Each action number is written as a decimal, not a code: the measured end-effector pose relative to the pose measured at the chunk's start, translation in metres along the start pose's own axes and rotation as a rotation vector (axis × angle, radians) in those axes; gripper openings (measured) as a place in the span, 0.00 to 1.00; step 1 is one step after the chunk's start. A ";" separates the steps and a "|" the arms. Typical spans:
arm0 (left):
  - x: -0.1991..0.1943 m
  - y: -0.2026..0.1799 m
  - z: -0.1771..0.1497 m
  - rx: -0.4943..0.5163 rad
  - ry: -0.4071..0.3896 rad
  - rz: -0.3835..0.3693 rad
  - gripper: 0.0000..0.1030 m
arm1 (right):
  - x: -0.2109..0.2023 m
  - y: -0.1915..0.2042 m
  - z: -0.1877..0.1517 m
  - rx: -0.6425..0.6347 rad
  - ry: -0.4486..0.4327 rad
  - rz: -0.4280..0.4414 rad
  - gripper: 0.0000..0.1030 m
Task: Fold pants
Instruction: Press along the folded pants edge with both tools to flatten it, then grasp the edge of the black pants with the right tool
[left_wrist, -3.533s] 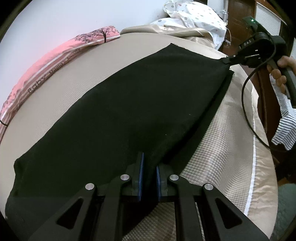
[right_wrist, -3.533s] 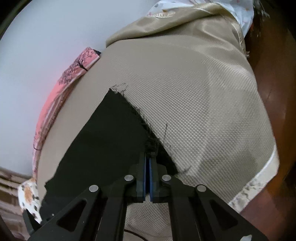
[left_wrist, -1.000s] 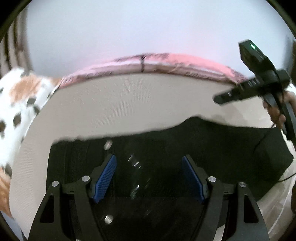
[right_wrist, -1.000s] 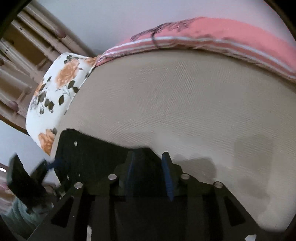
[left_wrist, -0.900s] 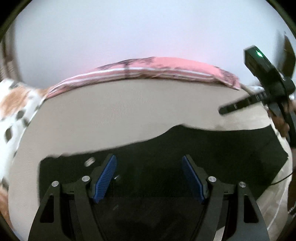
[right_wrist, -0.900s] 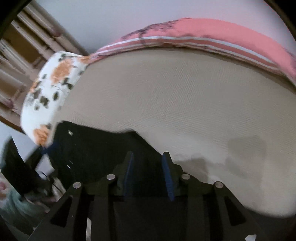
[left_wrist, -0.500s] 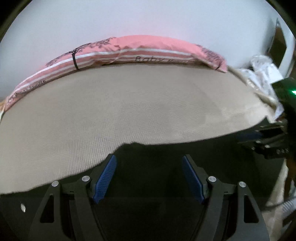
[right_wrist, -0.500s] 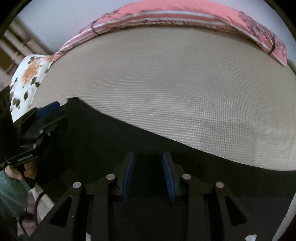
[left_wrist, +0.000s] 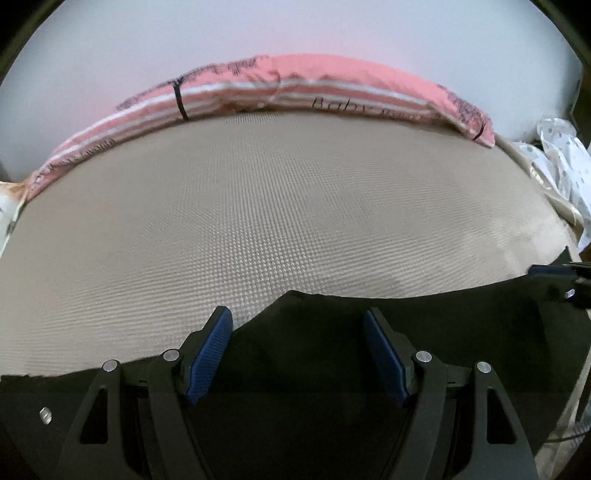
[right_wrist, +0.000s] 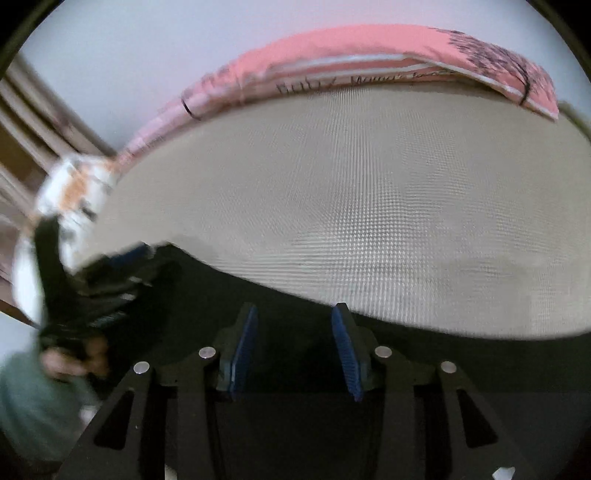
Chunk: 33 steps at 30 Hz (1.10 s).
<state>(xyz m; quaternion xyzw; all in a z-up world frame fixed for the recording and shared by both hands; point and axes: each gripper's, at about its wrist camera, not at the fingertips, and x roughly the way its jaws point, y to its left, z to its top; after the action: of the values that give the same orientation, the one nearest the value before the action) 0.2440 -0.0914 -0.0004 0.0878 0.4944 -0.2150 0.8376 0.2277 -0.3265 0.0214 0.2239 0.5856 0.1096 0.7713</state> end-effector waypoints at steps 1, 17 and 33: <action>-0.006 -0.002 0.000 0.000 -0.012 -0.007 0.71 | -0.017 -0.007 -0.004 0.023 -0.016 0.024 0.39; -0.069 -0.028 -0.083 -0.031 0.030 -0.063 0.71 | -0.169 -0.231 -0.128 0.522 -0.143 0.024 0.43; -0.049 -0.095 -0.078 0.012 0.092 -0.076 0.71 | -0.155 -0.309 -0.172 0.506 -0.056 0.141 0.43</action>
<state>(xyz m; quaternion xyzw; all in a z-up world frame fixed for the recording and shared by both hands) 0.1193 -0.1345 0.0098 0.0837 0.5342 -0.2452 0.8047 -0.0102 -0.6263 -0.0292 0.4530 0.5556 0.0070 0.6971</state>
